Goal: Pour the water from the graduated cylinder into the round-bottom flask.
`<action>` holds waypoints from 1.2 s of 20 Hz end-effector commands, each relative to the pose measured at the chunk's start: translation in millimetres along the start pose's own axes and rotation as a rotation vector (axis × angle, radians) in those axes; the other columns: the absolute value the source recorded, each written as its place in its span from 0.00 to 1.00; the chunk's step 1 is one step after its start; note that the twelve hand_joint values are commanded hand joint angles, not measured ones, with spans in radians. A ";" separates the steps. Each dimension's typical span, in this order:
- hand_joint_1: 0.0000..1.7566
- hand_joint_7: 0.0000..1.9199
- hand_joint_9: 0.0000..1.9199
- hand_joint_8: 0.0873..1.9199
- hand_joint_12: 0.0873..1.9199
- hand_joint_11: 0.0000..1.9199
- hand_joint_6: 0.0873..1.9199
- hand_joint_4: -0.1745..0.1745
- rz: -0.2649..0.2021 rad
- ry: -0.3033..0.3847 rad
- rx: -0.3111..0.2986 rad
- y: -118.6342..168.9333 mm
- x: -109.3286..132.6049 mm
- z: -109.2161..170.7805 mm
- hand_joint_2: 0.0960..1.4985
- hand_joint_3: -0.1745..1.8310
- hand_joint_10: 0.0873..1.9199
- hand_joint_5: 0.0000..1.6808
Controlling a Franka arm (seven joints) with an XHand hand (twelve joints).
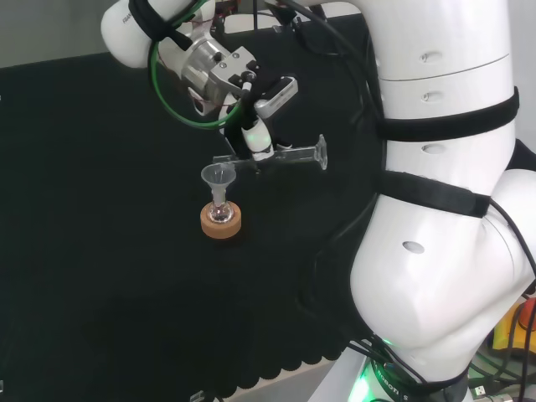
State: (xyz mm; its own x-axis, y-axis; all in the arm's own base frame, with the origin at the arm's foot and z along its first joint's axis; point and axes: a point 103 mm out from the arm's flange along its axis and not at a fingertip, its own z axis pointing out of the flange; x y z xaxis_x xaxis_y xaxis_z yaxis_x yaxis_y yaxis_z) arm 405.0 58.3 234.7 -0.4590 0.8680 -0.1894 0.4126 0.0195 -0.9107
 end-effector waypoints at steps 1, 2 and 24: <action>0.73 0.56 0.78 0.43 0.37 0.66 0.44 0.00 -0.011 0.002 -0.040 2.3 14.2 -5.9 0.70 0.09 0.00 0.62; 0.73 0.56 0.78 0.43 0.37 0.66 0.44 0.00 -0.013 0.004 -0.040 2.9 14.8 -5.7 0.70 0.09 0.00 0.62; 0.73 0.57 0.78 0.43 0.36 0.66 0.44 0.00 -0.156 0.165 -0.347 -7.0 -35.3 20.5 0.70 0.09 0.00 0.62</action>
State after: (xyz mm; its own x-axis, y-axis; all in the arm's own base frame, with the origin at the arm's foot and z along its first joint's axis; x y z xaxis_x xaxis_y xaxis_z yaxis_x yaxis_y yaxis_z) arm 402.3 41.7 238.6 -0.4436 0.8939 -0.0650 0.5352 0.2060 -0.8192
